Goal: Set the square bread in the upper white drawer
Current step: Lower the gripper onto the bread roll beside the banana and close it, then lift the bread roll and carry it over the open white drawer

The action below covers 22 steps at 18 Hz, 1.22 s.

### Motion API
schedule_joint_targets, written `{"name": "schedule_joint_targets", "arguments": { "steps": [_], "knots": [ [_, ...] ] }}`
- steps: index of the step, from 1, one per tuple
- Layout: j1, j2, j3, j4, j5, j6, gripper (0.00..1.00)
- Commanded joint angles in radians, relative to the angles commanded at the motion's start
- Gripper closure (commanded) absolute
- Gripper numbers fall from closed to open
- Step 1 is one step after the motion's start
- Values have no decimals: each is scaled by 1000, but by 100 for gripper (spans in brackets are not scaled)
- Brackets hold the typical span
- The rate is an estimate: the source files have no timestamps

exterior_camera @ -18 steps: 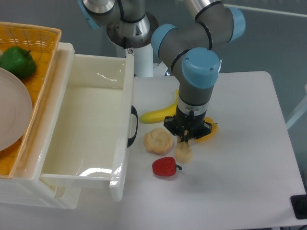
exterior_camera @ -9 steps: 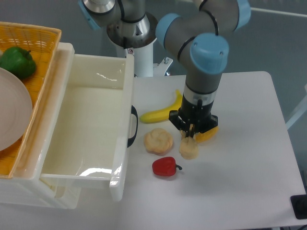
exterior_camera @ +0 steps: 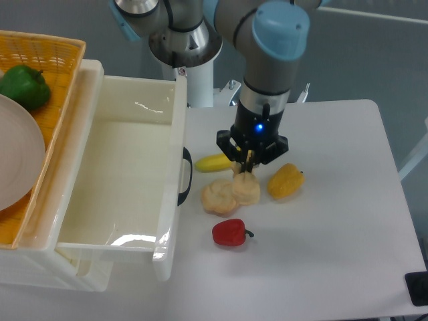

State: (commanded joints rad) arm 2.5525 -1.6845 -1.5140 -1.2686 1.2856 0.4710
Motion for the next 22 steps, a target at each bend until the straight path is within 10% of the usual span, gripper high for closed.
{"name": "schedule_joint_targets", "arguments": {
  "steps": [9, 22],
  "knots": [
    [-57, 112, -18, -20, -58, -147, 84],
    [-210, 88, -25, -83, -81, -190, 80]
  ]
}}
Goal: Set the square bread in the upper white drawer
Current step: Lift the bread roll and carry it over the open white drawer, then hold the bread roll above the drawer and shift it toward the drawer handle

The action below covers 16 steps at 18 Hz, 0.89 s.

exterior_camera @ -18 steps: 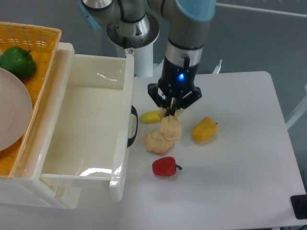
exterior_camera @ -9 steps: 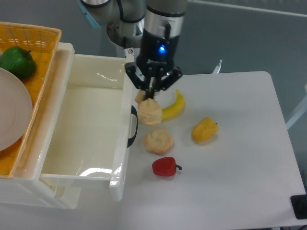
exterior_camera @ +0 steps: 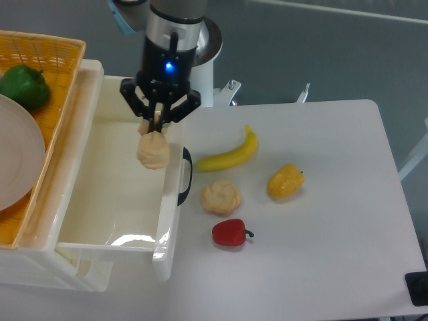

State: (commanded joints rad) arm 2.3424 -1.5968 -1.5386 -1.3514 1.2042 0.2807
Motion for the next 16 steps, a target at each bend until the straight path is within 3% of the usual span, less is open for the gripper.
{"name": "schedule_joint_targets", "arguments": {
  "steps": [2, 6, 10, 16],
  "knots": [
    [-2, -8, -11, 0, -2, 0, 79],
    [-14, -28, -14, 0, 2, 2, 68],
    [-20, -28, -12, 2, 0, 8, 50],
    [-23, -35, -12, 2, 2, 9, 50]
  ]
}}
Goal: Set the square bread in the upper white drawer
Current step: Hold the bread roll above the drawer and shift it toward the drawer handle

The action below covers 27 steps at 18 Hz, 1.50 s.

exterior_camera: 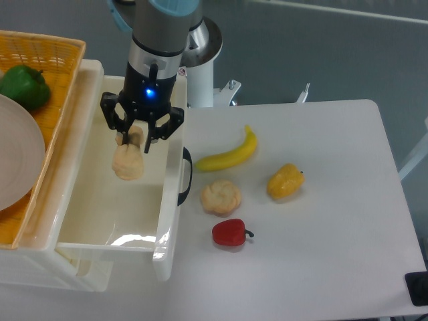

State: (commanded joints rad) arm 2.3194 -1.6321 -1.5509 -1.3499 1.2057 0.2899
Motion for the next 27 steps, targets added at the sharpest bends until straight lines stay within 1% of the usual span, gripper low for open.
{"name": "schedule_joint_targets", "arguments": {
  "steps": [4, 5, 8, 10, 11, 13, 15, 22, 25, 27],
  "knots": [
    [-5, -2, 0, 2, 2, 0, 50],
    [-5, -2, 0, 2, 2, 2, 46],
    [-5, -3, 0, 5, 5, 8, 26],
    [-5, -2, 0, 8, 5, 8, 18],
    [-5, -2, 2, 8, 6, 8, 10],
    [-5, -2, 2, 8, 12, 8, 8],
    [-5, 3, 2, 8, 32, 6, 0],
    [3, 2, 11, 15, 90, 9, 0],
    [8, -3, 14, 51, 100, 8, 0],
    [9, -5, 15, 52, 112, 9, 0]
  ]
}}
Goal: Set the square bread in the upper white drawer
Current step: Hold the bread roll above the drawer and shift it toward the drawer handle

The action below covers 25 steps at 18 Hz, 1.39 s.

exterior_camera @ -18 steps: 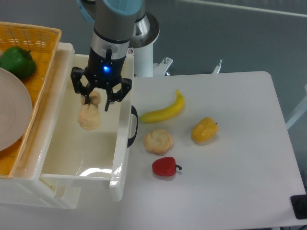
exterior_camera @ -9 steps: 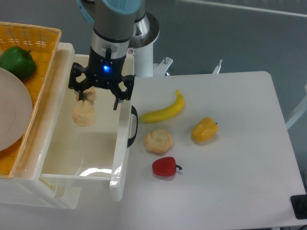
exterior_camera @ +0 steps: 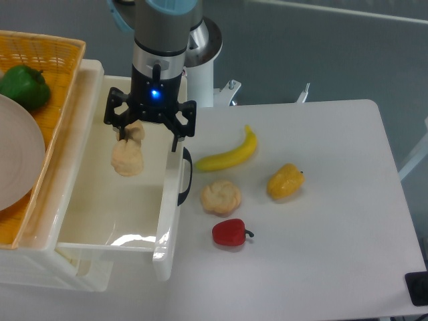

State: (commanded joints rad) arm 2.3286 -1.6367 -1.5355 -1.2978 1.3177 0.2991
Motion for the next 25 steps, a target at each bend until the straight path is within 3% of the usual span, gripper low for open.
{"name": "schedule_joint_targets", "arguments": {
  "steps": [11, 25],
  "knots": [
    [8, -57, -6, 20, 0, 0, 0],
    [40, -60, -3, 23, 2, 2, 0]
  ]
}}
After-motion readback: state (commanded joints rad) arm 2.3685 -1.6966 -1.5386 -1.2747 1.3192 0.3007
